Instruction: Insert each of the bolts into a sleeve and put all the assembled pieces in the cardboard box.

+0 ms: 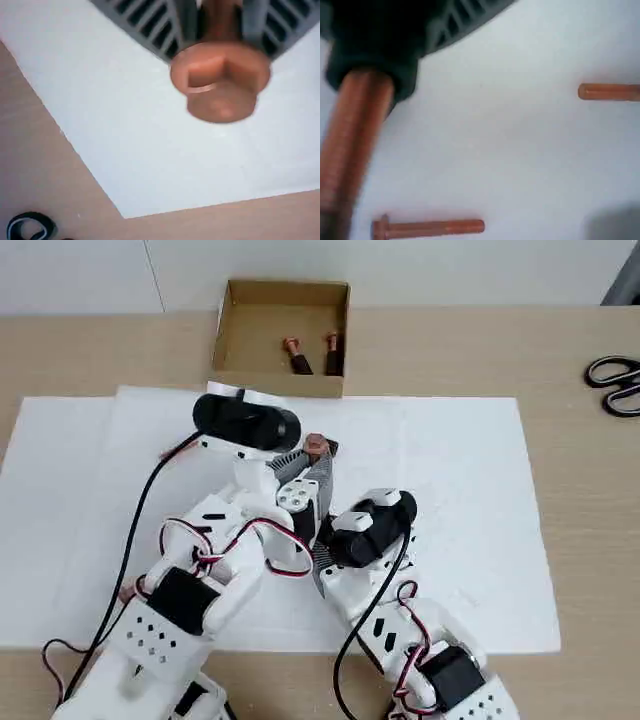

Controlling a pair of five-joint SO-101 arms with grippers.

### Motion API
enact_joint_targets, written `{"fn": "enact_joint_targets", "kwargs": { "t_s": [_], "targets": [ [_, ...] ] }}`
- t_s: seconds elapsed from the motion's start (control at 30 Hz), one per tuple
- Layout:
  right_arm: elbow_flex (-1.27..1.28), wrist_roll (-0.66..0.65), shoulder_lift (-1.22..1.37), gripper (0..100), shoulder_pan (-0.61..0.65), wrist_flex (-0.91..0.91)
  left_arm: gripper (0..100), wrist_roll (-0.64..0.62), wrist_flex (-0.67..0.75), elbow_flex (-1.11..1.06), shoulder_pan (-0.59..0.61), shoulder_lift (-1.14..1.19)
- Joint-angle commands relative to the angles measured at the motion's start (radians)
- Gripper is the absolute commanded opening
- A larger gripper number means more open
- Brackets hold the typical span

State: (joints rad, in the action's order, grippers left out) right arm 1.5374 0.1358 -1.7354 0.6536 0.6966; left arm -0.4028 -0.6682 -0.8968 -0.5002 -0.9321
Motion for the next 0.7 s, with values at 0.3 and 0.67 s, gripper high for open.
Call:
{"fn": "enact_joint_targets", "kwargs": {
  "t_s": [0.3, 0.67],
  "targets": [
    [-0.014, 0.008, -0.018, 0.3, 0.002, -0.005, 0, -0.006, -0.055, 0.004, -0.006, -0.026],
    [-0.014, 0.006, -0.018, 0.3, 0.001, -0.005, 0, -0.081, -0.147, 0.001, -0.011, -0.025]
  ]
}}
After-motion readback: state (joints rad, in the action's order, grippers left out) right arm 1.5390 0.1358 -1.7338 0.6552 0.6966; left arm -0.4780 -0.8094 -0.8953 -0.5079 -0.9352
